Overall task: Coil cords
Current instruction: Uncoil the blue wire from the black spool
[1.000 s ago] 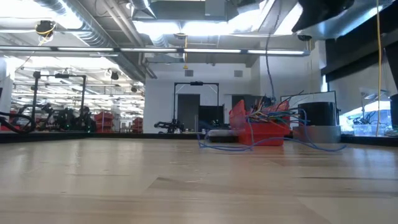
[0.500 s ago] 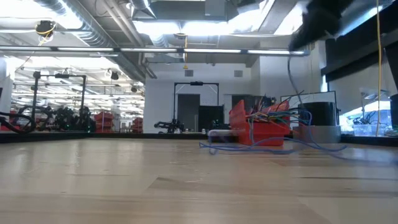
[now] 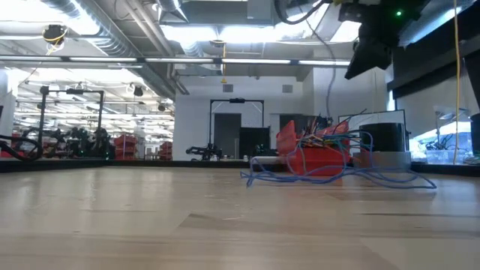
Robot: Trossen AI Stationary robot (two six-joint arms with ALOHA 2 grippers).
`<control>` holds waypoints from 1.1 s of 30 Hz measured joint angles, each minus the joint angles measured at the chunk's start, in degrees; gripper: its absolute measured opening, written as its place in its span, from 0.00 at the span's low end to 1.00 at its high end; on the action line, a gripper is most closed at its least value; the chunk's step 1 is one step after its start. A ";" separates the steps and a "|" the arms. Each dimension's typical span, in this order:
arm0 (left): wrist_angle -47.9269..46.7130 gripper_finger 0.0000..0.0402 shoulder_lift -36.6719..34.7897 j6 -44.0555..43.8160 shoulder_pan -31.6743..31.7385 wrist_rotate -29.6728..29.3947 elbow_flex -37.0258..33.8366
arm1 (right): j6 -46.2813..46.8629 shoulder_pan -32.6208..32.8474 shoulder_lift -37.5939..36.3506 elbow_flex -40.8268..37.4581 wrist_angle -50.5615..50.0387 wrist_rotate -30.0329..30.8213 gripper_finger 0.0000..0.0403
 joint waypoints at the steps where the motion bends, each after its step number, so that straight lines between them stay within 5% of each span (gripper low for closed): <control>1: -1.04 0.01 0.00 -0.70 0.35 0.01 0.00 | -0.07 -0.01 0.02 0.00 0.26 0.98 0.43; 5: -2.87 0.01 0.00 -2.44 1.39 -0.05 0.00 | -0.77 -0.03 -0.01 0.00 0.36 2.19 0.43; 11: -2.61 0.01 0.00 -3.35 3.46 0.04 0.00 | -2.38 0.04 -0.01 0.00 2.77 -4.20 0.43; 20: 0.53 0.01 0.00 -6.90 10.28 6.01 0.00 | -17.45 -0.01 2.84 0.00 19.84 -13.86 0.43; 33: -1.13 0.01 0.45 -11.38 15.88 38.60 0.00 | -20.30 -0.05 7.77 0.00 28.66 -12.32 0.43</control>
